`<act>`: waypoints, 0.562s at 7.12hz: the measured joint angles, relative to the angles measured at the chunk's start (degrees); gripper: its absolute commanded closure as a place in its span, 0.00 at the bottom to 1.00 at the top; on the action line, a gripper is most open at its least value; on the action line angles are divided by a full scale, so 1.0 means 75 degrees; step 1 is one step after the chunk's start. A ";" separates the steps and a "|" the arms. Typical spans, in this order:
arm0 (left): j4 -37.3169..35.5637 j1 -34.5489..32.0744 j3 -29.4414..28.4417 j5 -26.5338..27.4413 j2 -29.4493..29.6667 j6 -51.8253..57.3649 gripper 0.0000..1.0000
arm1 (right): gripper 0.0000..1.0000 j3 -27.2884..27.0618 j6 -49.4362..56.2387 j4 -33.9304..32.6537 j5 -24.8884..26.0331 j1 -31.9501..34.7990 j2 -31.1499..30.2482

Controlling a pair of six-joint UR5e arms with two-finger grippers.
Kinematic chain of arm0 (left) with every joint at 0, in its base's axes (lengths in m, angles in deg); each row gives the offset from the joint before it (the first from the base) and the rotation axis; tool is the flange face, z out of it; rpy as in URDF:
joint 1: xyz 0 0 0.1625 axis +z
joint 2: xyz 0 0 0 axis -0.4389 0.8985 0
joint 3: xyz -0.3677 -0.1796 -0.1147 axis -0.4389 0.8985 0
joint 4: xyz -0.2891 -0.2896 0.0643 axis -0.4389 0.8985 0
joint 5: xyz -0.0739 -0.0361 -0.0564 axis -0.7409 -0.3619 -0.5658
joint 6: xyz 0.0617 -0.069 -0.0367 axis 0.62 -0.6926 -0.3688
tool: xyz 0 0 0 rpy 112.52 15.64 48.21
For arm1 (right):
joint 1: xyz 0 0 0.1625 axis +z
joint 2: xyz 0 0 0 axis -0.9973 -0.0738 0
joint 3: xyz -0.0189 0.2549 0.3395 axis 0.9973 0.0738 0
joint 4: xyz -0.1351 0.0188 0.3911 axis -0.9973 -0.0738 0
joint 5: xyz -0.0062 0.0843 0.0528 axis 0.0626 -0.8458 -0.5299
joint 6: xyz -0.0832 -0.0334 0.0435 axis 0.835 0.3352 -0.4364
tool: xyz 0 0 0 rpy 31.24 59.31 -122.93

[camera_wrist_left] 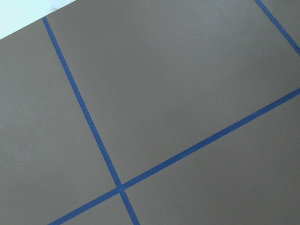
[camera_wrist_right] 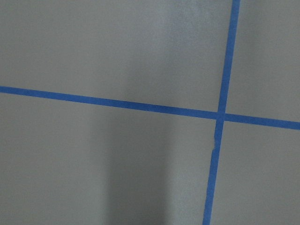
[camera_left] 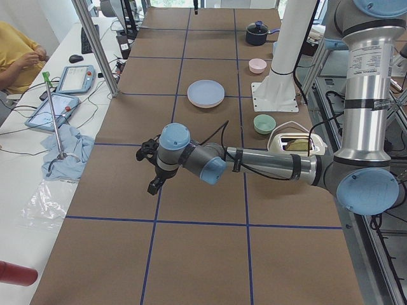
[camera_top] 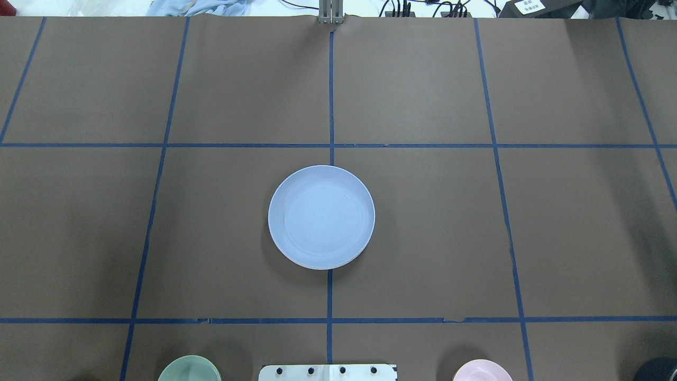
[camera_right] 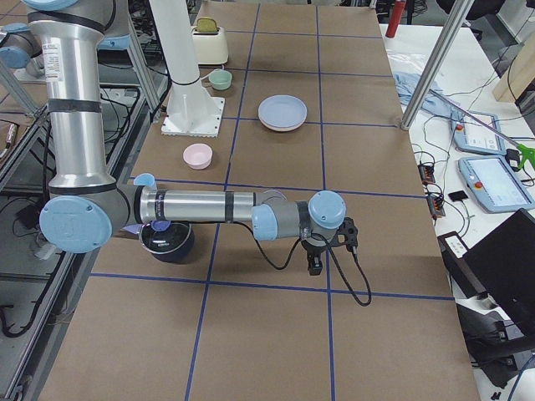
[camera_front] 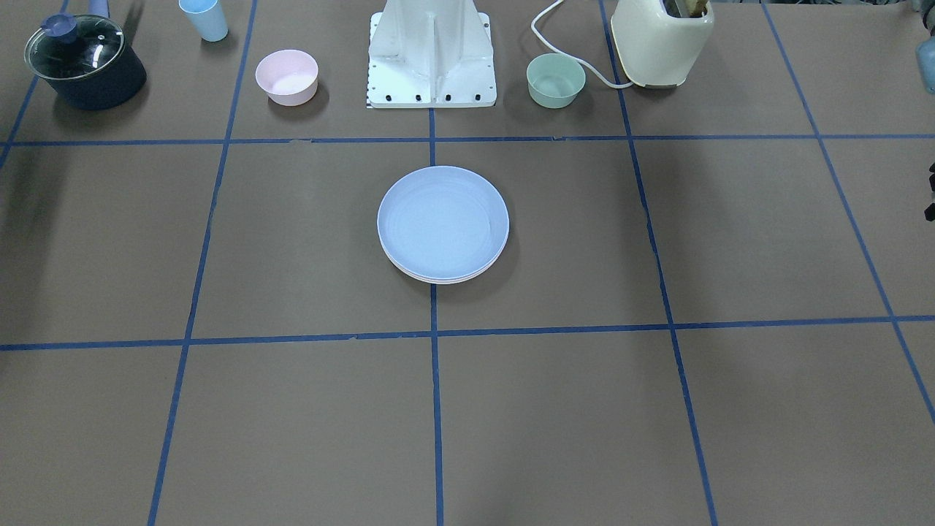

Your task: Stack three plates with pink and blue

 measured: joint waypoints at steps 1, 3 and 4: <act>0.0003 0.0000 0.0005 0.0003 -0.0003 0.0000 0.01 | 0.00 -0.0003 -0.0006 0.0014 0.0000 0.0000 0.0000; 0.0028 -0.0013 0.0010 -0.0001 -0.0076 0.0020 0.01 | 0.00 -0.0025 -0.0005 0.0032 0.0003 0.0000 -0.0026; 0.0046 -0.0013 0.0031 -0.0003 -0.0164 0.0032 0.01 | 0.00 -0.0050 -0.0006 0.0041 0.0025 0.0000 -0.0059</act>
